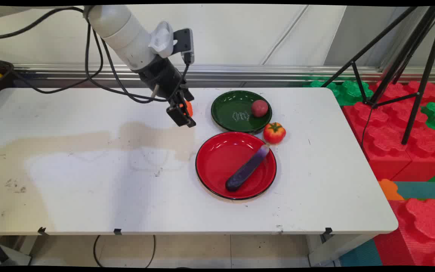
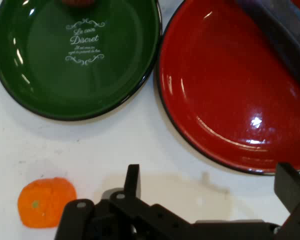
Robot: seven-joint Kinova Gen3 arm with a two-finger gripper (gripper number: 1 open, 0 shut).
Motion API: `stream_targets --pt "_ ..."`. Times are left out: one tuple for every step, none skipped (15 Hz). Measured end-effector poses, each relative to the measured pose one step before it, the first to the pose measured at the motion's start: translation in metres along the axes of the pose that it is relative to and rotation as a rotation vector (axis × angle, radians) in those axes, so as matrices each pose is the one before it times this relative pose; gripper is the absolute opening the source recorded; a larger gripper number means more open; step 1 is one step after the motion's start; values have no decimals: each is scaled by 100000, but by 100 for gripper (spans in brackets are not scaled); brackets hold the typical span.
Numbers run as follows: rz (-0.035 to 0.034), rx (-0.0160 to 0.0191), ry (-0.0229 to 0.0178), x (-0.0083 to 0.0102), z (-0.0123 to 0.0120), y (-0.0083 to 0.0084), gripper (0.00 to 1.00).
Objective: Pick up the eggplant from the red plate
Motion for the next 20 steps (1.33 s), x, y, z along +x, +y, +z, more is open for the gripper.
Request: stream_targets --pt "273 -806 142 363 289 292 100" --pt "-53 -522 187 356 283 240 100" --pt "-114 -440 233 519 379 306 100" --pt "-511 -373 193 589 456 369 100" --pt "-761 -244 228 515 421 328 100" --pt "-614 -207 137 361 318 244 100" --pt "-1208 -282 349 548 498 385 100" --pt "-1549 -392 390 671 656 502 100" --pt "-1725 -380 369 662 668 565 100" --pt "-1629 -210 259 533 593 490 100" --pt "-1904 -193 106 589 730 592 100" --pt "-1929 -170 -82 522 759 611 100" --pt "-1485 -54 -216 410 669 527 100" --pt "-915 -41 -217 247 452 344 100" --pt "-1367 18 -334 350 677 497 100" --pt "-1524 93 -439 376 770 557 100" --pt "-1321 215 -469 291 654 459 100" --pt "-1592 335 -545 297 727 505 100" --pt "-1461 388 -584 285 715 484 100" --pt "-1464 514 -602 252 682 441 100"
